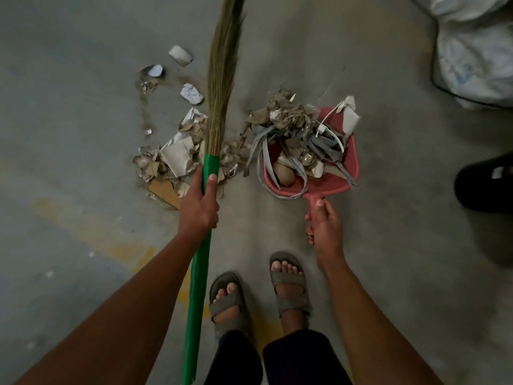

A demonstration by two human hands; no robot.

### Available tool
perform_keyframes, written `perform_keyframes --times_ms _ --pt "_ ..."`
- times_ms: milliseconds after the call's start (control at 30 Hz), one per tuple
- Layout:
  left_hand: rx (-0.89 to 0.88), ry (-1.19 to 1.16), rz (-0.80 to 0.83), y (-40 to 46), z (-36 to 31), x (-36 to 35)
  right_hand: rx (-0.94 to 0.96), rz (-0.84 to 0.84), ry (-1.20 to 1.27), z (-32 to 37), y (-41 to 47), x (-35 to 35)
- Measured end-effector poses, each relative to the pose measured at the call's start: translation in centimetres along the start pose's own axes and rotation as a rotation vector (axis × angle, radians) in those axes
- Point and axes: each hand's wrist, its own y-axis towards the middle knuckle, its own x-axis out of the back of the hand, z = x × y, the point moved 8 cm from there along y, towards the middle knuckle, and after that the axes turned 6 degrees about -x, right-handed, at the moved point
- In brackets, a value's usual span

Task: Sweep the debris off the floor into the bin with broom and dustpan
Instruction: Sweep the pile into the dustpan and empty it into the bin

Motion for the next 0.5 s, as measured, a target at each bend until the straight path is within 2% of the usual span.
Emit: perform_keyframes --times_ms 267,500 --pt "-0.01 0.032 0.107 -4.2 -3.1 -0.8 0.025 -0.105 0.073 4.3 -3.1 4.6" --pt "0.003 0.093 0.201 -6.6 -4.5 -6.1 0.027 -0.173 0.138 5.1 -2.9 10.0"
